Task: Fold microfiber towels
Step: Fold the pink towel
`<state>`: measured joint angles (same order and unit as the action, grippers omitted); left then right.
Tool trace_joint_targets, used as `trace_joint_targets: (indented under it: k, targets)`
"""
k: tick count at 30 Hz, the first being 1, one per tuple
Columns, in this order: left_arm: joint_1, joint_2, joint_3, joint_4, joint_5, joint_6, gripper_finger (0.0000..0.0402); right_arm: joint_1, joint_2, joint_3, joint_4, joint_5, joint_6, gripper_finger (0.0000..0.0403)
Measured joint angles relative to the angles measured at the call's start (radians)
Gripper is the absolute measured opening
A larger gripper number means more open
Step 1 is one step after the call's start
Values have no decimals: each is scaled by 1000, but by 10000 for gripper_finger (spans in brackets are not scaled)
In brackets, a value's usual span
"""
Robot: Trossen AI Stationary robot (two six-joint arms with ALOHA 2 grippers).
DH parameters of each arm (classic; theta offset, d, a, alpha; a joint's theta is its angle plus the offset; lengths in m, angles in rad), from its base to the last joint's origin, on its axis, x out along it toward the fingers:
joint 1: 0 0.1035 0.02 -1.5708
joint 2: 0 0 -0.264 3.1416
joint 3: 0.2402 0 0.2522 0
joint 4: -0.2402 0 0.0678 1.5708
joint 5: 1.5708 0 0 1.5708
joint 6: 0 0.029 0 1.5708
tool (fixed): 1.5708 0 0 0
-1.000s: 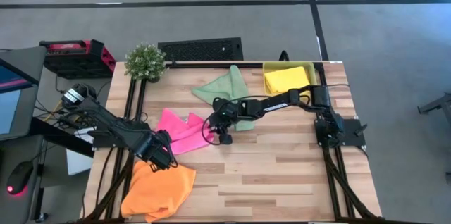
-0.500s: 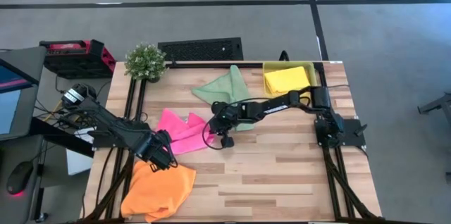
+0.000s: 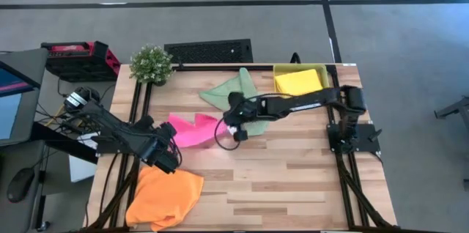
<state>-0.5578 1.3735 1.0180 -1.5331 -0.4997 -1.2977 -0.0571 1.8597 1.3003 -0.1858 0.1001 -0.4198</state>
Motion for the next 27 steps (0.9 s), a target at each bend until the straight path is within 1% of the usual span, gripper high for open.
trace_joint_targets:
  k: [2, 3, 6, 13, 17, 22, 24, 27]
  targets:
    - [4, 0, 21, -45, -102, -57, 0, -13, -51, 0, -18, 61, 0, 5]
    - [9, -2, 30, -41, -152, -67, 0, -19, -75, 0, -29, 95, 0, 5]
    - [32, -28, 53, -40, -266, -49, 0, -39, -137, 0, -29, 180, 0, 3]
    - [116, -93, 88, -38, -510, -27, 0, -92, -227, 1, -18, 317, -6, 1]
    - [186, -144, 110, -39, -628, 32, 0, -126, -251, 0, 17, 357, -42, 1]
    - [270, -191, 179, -39, -798, 160, 0, -159, -272, 1, 133, 383, -121, 2]
    - [294, -199, 219, -37, -835, 222, 0, -161, -275, 30, 159, 403, -136, 2]
    - [306, -200, 264, -9, -835, 323, 0, -146, -292, 44, 135, 405, -132, 2]
